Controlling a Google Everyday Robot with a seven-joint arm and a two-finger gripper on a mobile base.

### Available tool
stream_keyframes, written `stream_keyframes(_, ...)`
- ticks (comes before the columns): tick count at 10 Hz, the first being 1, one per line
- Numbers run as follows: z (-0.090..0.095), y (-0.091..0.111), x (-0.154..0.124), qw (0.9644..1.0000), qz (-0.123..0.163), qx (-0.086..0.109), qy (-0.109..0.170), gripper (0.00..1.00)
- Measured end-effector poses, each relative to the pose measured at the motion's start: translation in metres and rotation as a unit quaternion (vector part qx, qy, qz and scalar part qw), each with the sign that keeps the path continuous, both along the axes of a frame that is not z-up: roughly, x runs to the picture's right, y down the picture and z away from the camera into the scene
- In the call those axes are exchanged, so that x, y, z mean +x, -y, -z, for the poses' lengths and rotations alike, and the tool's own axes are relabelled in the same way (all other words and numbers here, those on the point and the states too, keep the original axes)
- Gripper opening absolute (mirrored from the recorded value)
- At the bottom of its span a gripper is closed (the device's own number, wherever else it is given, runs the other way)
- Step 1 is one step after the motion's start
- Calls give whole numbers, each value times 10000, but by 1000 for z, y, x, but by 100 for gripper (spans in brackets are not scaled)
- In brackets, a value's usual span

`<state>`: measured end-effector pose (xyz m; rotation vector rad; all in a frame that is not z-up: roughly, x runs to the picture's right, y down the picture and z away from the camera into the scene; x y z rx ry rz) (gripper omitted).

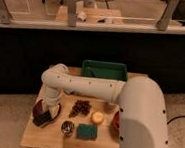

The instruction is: Wipe purple bowl with eraser

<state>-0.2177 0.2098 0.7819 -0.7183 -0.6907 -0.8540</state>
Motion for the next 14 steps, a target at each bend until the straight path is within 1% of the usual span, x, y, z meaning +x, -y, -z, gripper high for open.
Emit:
stream_keyframes(3,-1,1,-21,9998,46,3,216,15)
stream_keyframes(5,-8,4,-37,9994,53,14,335,15)
stream_keyframes(8,-19,14,-41,9993,-23,72,361,15)
stream_keyframes(9,-22,20,-42,9993,-75,123,353,15)
stream_keyframes(11,-30,33,-30,9991,-305,182,215,15)
stream_keyframes(12,-31,38,-22,9988,-438,198,119,15)
stream_keyframes(14,-28,49,-13,9979,-589,266,-15,15)
